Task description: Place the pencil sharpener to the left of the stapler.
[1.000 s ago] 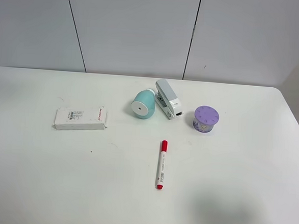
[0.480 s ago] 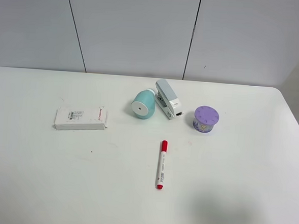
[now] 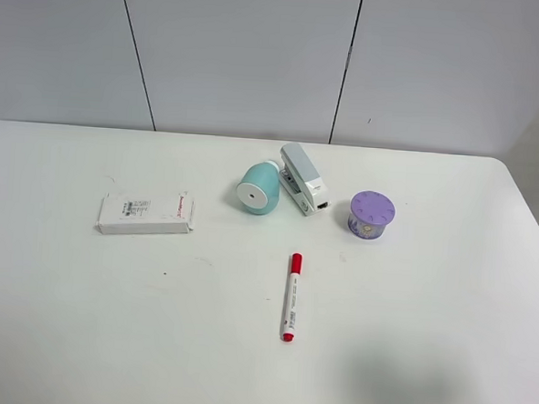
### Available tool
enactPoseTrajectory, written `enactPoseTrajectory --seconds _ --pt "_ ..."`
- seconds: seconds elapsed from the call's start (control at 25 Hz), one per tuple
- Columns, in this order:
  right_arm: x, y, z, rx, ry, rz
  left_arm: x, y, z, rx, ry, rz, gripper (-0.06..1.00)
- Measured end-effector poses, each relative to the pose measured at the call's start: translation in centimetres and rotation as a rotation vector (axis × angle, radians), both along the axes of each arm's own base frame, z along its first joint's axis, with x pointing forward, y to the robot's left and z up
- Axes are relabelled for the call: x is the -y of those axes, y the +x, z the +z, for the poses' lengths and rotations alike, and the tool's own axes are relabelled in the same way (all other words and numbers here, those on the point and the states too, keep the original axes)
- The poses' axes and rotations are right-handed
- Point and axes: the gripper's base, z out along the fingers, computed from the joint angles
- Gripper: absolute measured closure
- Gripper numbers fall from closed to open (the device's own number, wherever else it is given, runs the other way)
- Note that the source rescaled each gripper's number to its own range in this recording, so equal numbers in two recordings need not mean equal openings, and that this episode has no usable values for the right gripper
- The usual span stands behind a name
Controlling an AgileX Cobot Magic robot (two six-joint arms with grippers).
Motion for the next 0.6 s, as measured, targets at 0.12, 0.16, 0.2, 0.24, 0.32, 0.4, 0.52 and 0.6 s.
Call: enactPoseTrajectory --seconds 0.12,0.16,0.2,0.24,0.32,0.4,0.52,0.6 --pt "0.0 0.0 0.0 0.0 0.0 0.0 0.5 0.7 -0.8 0.007 -0.021 -0.058 -0.06" --pt "0.0 0.0 0.0 0.0 0.0 0.0 0.7 1.0 -1.0 0.014 -0.02 -0.083 -0.06" --pt "0.0 0.0 0.0 0.0 0.0 0.0 0.9 1.1 -1.1 0.016 -0.02 -0.104 -0.06" --pt "0.0 0.0 0.0 0.0 0.0 0.0 1.0 1.2 -1.1 0.018 -0.013 -0.122 -0.06" --pt "0.0 0.0 0.0 0.0 0.0 0.0 1.2 1.2 -1.1 0.025 0.001 -0.156 -0.06" --pt "0.0 0.0 0.0 0.0 0.0 0.0 1.4 1.2 -1.0 0.028 0.018 -0.18 -0.06" --pt "0.0 0.0 0.0 0.0 0.0 0.0 1.4 1.3 -1.0 0.028 0.031 -0.193 -0.06" --pt "0.0 0.0 0.0 0.0 0.0 0.0 1.4 1.3 -1.0 0.027 0.037 -0.197 -0.06"
